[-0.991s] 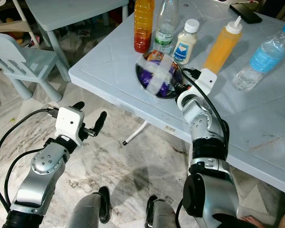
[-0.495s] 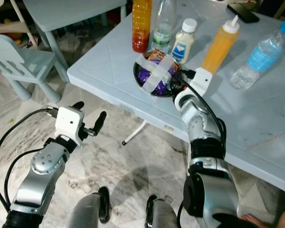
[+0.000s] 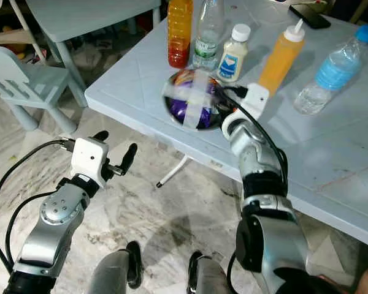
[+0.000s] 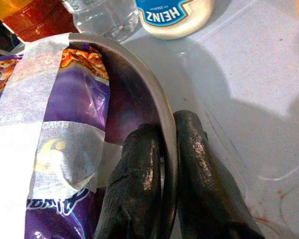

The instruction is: Restocking fridge

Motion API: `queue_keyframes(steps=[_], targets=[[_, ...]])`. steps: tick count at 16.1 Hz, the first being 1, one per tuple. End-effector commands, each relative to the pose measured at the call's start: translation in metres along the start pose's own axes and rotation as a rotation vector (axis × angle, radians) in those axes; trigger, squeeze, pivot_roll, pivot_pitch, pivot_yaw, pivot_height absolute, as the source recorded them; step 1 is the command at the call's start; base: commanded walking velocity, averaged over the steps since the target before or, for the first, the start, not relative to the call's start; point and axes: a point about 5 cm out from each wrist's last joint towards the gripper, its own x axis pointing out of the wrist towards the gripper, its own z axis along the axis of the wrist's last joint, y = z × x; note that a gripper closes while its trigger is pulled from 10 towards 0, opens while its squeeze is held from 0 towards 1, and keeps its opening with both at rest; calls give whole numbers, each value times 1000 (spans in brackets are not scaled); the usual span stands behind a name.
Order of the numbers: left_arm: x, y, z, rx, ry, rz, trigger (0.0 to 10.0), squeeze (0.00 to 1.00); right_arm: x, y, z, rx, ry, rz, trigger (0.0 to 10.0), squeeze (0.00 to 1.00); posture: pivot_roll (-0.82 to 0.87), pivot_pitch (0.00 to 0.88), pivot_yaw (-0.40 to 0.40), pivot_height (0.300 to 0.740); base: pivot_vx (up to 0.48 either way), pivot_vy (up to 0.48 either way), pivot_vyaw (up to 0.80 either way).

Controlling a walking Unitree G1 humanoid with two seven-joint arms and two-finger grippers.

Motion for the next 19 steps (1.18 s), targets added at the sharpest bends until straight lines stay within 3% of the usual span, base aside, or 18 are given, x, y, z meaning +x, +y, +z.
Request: queue_keyframes(steps=[1, 4, 7, 10, 11, 14, 16, 17, 18, 19], targets=[[-1, 0, 0, 7, -1, 6, 10000, 0, -2, -11, -23, -11, 87, -44, 0, 0, 141, 208, -28, 740, 0, 0, 0], [2, 4, 1, 17, -6, 20, 10000, 0, -4, -12, -20, -22, 58, -44, 0, 0, 132, 209, -29, 740, 0, 0, 0], [8, 12, 7, 47, -17, 60, 10000, 0, -7, -2, -16, -23, 40, -6, 0, 0, 111, 232, -31, 740, 0, 0, 0], [5, 18, -1, 48, 23, 141, 10000, 0, -22, 9, -22, -38, 20, 82, 0, 0, 95, 226, -30, 740, 0, 0, 0], [1, 17, -7, 42, 45, 157, 10000, 0, -34, 9, -28, -46, 7, 100, 0, 0, 94, 214, -32, 740, 0, 0, 0], [-8, 12, -18, 20, 78, 163, 10000, 0, -56, -1, -39, 3, -62, 57, 0, 0, 97, 167, -45, 740, 0, 0, 0], [-12, 11, -26, 9, 99, 171, 10000, 0, -69, -17, -52, 97, -89, -70, 0, 0, 94, 136, -49, 740, -266, 0, 0], [-14, 12, -27, 12, 101, 172, 10000, 0, -75, -21, -51, 69, -125, -93, 0, 0, 95, 119, -51, 740, -270, 0, 0], [-14, 15, -28, 17, 102, 173, 10000, 0, -78, -26, -49, 51, -145, -113, 9843, 0, 93, 112, -55, 740, -270, 0, 0], [-11, 21, -27, 29, 97, 184, 10000, 0, -79, -29, -48, 41, -150, -126, 10000, 0, 90, 112, -55, 740, -296, 0, 0]])
